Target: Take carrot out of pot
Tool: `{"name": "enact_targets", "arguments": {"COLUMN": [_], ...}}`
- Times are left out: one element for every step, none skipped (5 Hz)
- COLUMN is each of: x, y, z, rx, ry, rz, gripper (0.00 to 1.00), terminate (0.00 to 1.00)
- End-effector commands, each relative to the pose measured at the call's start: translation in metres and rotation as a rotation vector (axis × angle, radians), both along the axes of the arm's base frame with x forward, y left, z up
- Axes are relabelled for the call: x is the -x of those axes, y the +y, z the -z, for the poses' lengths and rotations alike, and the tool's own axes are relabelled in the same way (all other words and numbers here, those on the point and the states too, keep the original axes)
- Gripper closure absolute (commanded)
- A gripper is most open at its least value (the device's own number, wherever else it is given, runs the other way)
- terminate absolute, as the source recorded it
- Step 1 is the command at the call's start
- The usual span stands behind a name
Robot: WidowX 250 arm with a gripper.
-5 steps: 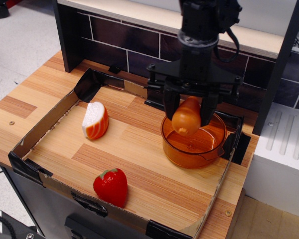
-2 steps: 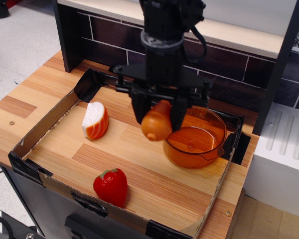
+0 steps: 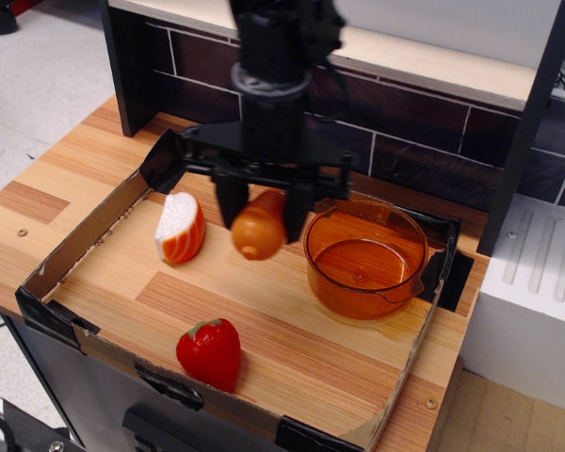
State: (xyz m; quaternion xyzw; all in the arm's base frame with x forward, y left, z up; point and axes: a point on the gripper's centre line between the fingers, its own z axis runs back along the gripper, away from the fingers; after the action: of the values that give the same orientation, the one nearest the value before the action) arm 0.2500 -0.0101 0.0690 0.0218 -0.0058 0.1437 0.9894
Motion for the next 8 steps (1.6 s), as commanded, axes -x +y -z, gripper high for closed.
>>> {"name": "enact_targets", "arguments": {"x": [-0.001,-0.001,-0.001,0.000,-0.001,-0.001,0.000,0.002], "y": [0.018,0.017,0.018,0.022,0.023,0.025,0.025,0.021], "z": [0.013,0.025,0.039,0.045,0.048,0.047,0.040,0.014], "rx": [-0.061,-0.073,-0.104,-0.112,-0.120,-0.113,-0.092,-0.046], "ry": [-0.003,0.016,0.039,0.053,0.063,0.064,0.058,0.030], "rz": [0.002,0.010,0.001,-0.028,-0.035,-0.048,-0.048,-0.073], "gripper": [1.00,1.00,0.00,0.00,0.00,0.00,0.00,0.00], "terminate": [0.00,0.00,0.00,0.00,0.00,0.00,0.00,0.00]}}
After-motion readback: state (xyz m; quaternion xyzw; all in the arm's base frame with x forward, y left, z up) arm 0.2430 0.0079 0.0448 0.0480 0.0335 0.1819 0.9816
